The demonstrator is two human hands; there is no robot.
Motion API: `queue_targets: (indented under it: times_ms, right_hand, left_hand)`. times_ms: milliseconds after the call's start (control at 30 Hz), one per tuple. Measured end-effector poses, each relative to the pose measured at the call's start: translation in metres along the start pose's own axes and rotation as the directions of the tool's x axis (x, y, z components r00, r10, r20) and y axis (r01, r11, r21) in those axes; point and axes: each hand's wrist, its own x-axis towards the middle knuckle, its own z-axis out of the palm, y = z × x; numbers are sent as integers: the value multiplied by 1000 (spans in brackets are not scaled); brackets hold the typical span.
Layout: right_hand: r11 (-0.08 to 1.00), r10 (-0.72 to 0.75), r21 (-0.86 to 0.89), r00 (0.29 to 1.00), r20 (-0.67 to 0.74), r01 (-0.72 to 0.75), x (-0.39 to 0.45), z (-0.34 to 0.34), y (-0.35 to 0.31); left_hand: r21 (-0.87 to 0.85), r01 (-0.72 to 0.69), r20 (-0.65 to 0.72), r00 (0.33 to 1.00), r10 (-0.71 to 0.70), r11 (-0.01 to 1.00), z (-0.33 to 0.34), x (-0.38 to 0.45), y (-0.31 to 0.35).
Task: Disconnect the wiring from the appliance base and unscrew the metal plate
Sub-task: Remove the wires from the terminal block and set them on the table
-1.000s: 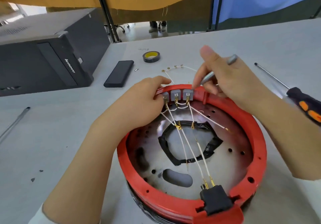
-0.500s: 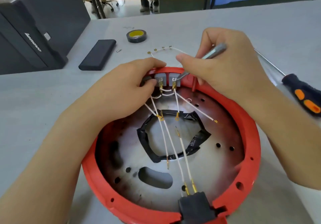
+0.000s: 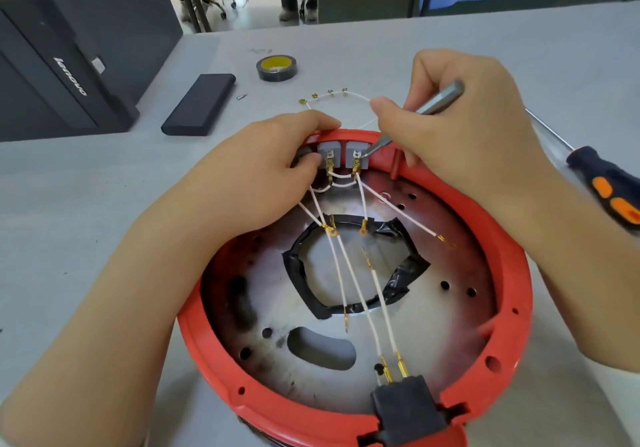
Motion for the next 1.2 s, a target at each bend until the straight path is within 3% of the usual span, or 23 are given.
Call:
queue_targets:
  times_ms: [300, 500, 667, 800, 1200]
  right_hand:
    - [985, 96, 130, 988, 120, -112, 5, 3, -1]
    - [974, 190, 92, 967, 168, -207, 16, 5, -7]
    - [993, 115, -33, 993, 32, -114, 9, 10, -7]
    - [998, 55, -4, 998, -32, -55, 5, 7, -6]
    - [989, 135, 42, 985, 111, -140, 9, 6, -6]
  left_hand:
    - [-19, -4, 34, 999, 5, 1000, -2, 3, 1]
    - [-36, 3, 31, 1000, -2, 999, -3, 4, 1]
    - [-64, 23, 17, 1000, -22, 998, -1, 2, 3]
    - [-56, 23, 21, 1000, -22, 998, -1, 1, 3]
    - [-29, 8, 7, 1000, -8, 1000, 0, 2, 0]
